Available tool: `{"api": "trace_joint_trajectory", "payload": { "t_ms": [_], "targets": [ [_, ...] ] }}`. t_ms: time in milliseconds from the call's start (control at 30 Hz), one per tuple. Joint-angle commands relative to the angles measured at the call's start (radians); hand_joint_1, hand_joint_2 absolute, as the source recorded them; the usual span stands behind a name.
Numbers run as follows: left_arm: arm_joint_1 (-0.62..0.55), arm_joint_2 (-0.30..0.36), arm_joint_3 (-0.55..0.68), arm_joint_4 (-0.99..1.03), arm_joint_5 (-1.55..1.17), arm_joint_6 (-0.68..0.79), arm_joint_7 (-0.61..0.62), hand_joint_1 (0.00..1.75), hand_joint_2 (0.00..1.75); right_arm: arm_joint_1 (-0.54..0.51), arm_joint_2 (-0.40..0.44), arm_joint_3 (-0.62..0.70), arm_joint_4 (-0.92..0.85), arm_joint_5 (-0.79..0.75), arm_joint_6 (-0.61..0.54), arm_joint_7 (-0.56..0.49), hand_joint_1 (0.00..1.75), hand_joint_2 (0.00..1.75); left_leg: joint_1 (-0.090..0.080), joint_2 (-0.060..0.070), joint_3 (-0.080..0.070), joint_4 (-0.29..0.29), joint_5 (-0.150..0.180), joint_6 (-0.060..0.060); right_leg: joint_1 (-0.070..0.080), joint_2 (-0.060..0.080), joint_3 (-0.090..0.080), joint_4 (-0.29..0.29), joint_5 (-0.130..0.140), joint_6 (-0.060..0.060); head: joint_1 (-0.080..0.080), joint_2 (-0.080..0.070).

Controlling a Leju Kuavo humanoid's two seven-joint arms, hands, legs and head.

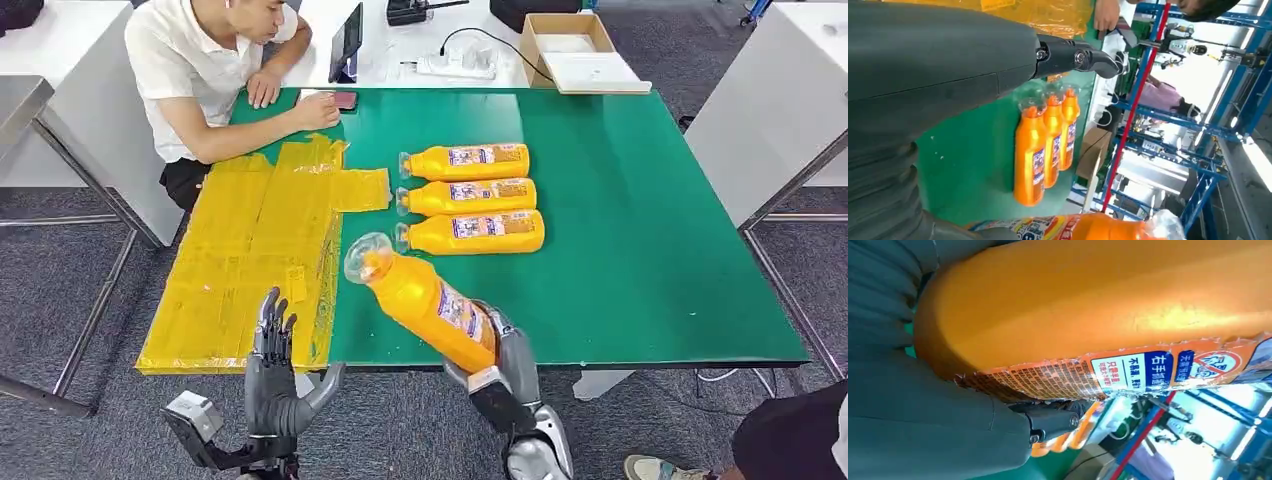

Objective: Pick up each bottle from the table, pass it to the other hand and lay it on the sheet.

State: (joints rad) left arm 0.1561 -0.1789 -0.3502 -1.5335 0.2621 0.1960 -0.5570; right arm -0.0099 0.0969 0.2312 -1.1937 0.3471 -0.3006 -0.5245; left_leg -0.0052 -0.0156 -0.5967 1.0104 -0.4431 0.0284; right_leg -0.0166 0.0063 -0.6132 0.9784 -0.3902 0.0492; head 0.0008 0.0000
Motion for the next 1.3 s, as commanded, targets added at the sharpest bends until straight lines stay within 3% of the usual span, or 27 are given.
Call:
{"api": "trace_joint_trajectory", "payload": {
  "t_ms": [33,100,400,600,833,867,900,1300],
  "targets": [
    [-0.051,0.074,-0.08,0.088,-0.019,-0.139,0.013,0.0,1.75,-0.066,0.026,0.189,0.135,0.034,0.071,0.013,1.75,1.75,0.001,0.003,0.004,-0.002,-0.001,-0.002,0.001,0.002,0.003,-0.001,0.0,-0.002,0.0,0.0],
    [-0.062,0.063,-0.079,0.099,-0.029,-0.161,0.017,0.0,1.75,-0.104,0.04,0.248,0.21,0.048,0.102,0.012,1.75,1.75,0.001,0.005,0.005,-0.002,-0.001,-0.002,0.001,0.003,0.004,-0.002,0.0,-0.002,0.0,0.0],
    [-0.068,0.058,-0.077,0.099,-0.033,-0.171,0.024,0.0,1.75,-0.117,0.042,0.278,0.231,0.059,0.123,0.014,1.75,1.75,0.0,0.002,0.004,-0.002,-0.001,-0.002,0.001,0.001,0.004,-0.001,-0.001,-0.002,0.0,0.0],
    [-0.105,0.045,-0.068,0.109,-0.011,-0.276,0.032,0.0,1.75,-0.189,0.103,0.361,0.415,0.035,0.196,0.001,1.75,1.75,0.001,0.004,0.005,-0.001,-0.002,-0.002,0.001,0.002,0.004,-0.001,-0.001,-0.003,0.0,0.0],
    [-0.134,0.037,-0.035,0.178,0.053,-0.347,0.116,0.0,1.75,-0.224,0.105,0.407,0.483,0.075,0.131,-0.005,1.75,1.75,0.0,0.001,0.004,-0.001,0.0,-0.001,0.001,0.0,0.003,-0.001,-0.001,-0.002,0.0,0.0],
    [-0.138,0.037,-0.031,0.188,0.064,-0.359,0.126,0.99,1.75,-0.217,0.108,0.41,0.483,0.084,0.109,0.0,1.75,1.75,0.001,0.001,0.006,-0.002,-0.001,-0.002,0.001,-0.001,0.005,-0.001,-0.001,-0.002,0.0,0.0],
    [-0.139,0.039,-0.03,0.191,0.068,-0.367,0.127,1.75,1.75,-0.212,0.112,0.414,0.485,0.096,0.089,0.005,1.73,1.75,0.001,0.001,0.005,-0.002,0.0,-0.002,0.001,-0.001,0.005,-0.002,-0.001,-0.002,0.0,0.0],
    [-0.138,0.041,-0.028,0.189,0.091,-0.395,0.143,1.75,1.75,-0.214,0.112,0.426,0.494,0.116,0.071,0.009,1.73,1.75,0.001,0.001,0.003,-0.001,0.0,-0.002,0.001,-0.001,0.003,-0.001,-0.001,-0.002,0.0,0.0]
  ]
}}
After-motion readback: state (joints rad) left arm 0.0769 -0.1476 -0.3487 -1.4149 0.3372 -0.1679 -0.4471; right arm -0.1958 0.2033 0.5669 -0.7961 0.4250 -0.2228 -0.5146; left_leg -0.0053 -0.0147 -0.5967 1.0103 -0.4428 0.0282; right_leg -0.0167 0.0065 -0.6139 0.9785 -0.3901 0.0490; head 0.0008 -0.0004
